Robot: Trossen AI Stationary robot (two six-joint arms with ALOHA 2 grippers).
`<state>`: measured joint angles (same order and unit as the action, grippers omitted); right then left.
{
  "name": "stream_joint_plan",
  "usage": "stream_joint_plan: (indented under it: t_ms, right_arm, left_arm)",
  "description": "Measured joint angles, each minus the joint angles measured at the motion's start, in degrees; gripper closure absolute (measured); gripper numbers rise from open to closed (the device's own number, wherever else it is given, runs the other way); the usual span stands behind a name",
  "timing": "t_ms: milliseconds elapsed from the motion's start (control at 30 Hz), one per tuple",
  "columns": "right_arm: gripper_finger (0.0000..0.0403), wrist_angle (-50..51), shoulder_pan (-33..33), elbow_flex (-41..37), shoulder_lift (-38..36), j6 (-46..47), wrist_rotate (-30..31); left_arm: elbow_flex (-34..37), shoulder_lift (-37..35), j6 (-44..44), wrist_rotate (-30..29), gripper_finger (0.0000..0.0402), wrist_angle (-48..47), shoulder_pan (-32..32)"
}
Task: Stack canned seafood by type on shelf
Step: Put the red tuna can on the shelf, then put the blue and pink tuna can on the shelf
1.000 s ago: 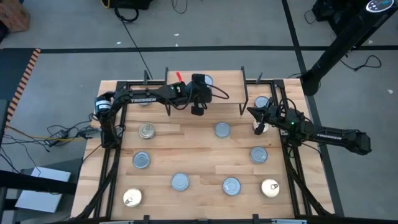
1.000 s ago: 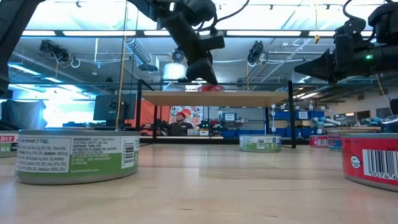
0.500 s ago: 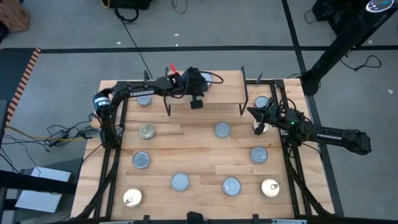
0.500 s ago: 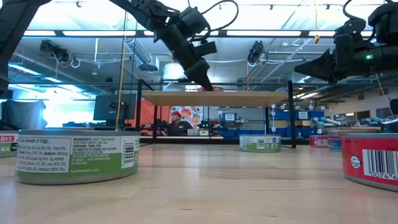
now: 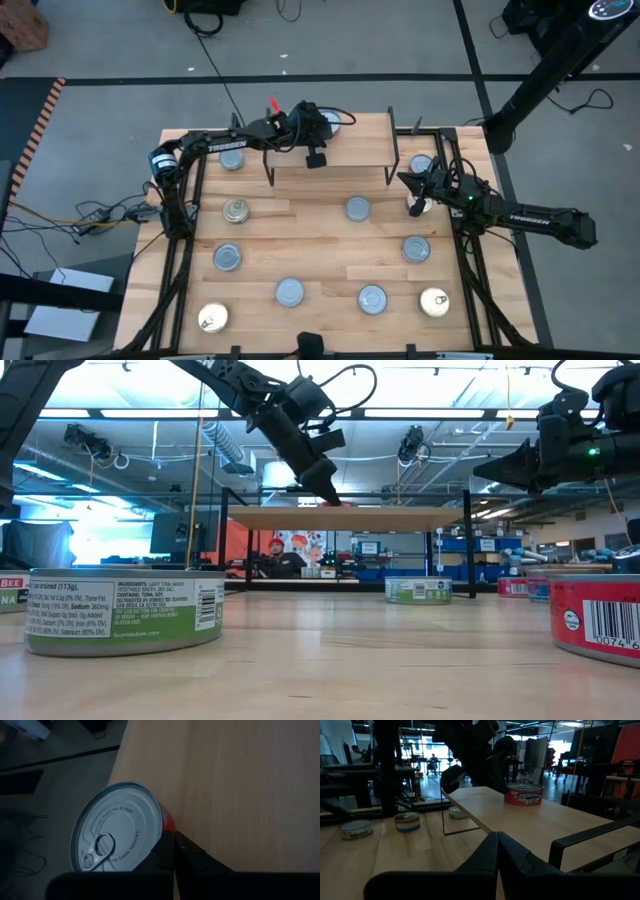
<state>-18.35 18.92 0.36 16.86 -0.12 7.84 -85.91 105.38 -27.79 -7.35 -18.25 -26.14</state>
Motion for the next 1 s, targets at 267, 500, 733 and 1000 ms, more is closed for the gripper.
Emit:
stream_joint_plan:
  t_ms: [267,500,733,1000]
  right_arm:
    - [0.0384,0.02,0.02,0.02,0.01,0.00,0.00]
    - [0.0384,0.00,0.02,0.01,0.00,0.00,0.01]
    - [0.0384,0.02,0.00,0.02,0.00,0.00,0.02]
    - [0.0384,0.00,0.00,0.02,0.02,0.00,-0.26]
  left_arm:
    - [0.00,0.02,0.01,0.04,0.0401,0.80,-0.42]
    - [0.02,-2.07,2.75,2.89,0.0401,1.43,0.68]
    - [9.51,-5.21,6.37,6.72,0.0401,17.69,1.94]
    - [29.22,-15.95,9.41,6.81,0.0401,38.46,5.99]
